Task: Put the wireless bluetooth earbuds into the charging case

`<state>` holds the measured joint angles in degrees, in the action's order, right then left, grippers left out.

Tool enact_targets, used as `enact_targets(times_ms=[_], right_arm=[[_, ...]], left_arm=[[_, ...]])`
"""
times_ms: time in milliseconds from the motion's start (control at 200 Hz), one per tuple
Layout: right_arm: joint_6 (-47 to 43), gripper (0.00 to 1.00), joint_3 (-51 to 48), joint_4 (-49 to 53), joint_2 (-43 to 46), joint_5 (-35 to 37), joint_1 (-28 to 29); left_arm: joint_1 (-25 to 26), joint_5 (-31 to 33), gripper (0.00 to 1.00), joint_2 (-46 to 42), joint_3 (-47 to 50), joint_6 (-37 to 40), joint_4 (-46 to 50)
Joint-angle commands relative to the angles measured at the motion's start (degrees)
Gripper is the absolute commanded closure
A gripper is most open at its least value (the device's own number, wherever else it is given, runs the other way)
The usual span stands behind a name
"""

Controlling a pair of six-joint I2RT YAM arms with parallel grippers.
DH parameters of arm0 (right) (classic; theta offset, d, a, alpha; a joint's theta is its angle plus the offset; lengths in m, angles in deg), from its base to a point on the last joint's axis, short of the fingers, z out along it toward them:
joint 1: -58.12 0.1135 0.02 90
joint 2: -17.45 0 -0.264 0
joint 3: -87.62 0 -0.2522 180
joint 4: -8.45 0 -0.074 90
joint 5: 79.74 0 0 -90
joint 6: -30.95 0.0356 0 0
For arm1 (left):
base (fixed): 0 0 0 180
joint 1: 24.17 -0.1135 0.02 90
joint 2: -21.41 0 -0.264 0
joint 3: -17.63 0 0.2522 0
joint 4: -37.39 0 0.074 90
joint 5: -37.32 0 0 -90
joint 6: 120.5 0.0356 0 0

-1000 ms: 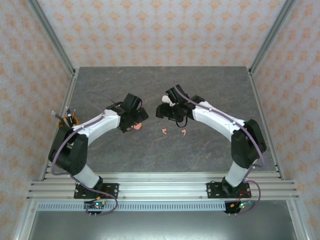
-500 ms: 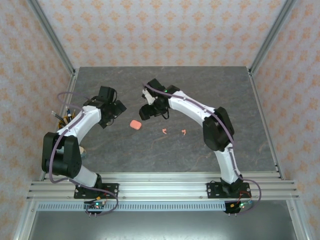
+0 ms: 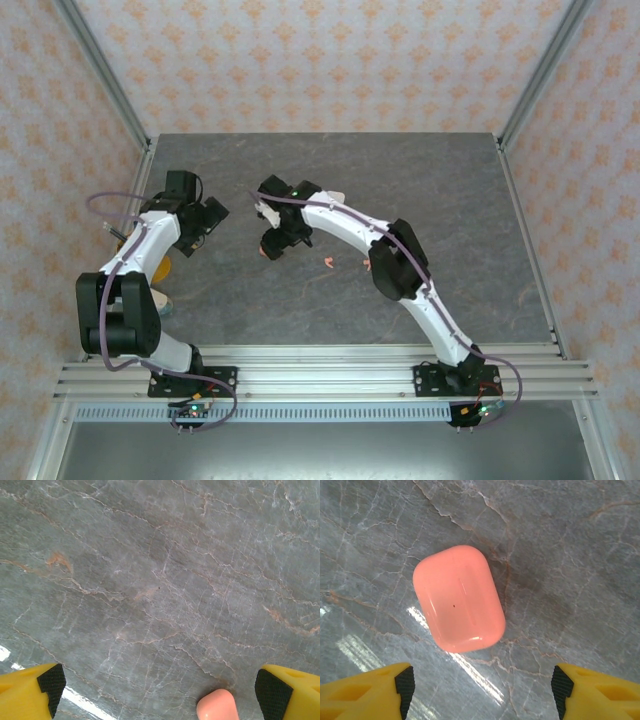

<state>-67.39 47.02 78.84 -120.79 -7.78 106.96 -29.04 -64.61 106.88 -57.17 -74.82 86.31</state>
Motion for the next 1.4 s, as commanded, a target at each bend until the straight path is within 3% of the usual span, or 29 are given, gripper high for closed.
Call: enact_targets(times_ms=[0,741,1176,1396], right_arm=[[-2.27,0.25,3.9,3.03,-2.5,4.27,0.92],[-3.78,0.26,11.3,2.2,-11.12,5.51,2.2],[-3.79,0.4,11.61,3.06,-11.45,5.91,2.38],[-3.88,0.34,11.94,1.92,-11.68,6.79,2.85]], left_arm=[[-0.76,-1.39,0.0,-1.18,0.47,1.6,1.32],[-1.46,-3.22,0.0,1.35,0.92,1.51,-0.61],[-1.4,-3.32,0.0,1.45,0.95,1.35,-0.79],[-1.48,-3.62,0.0,1.37,1.09,1.22,-0.79]])
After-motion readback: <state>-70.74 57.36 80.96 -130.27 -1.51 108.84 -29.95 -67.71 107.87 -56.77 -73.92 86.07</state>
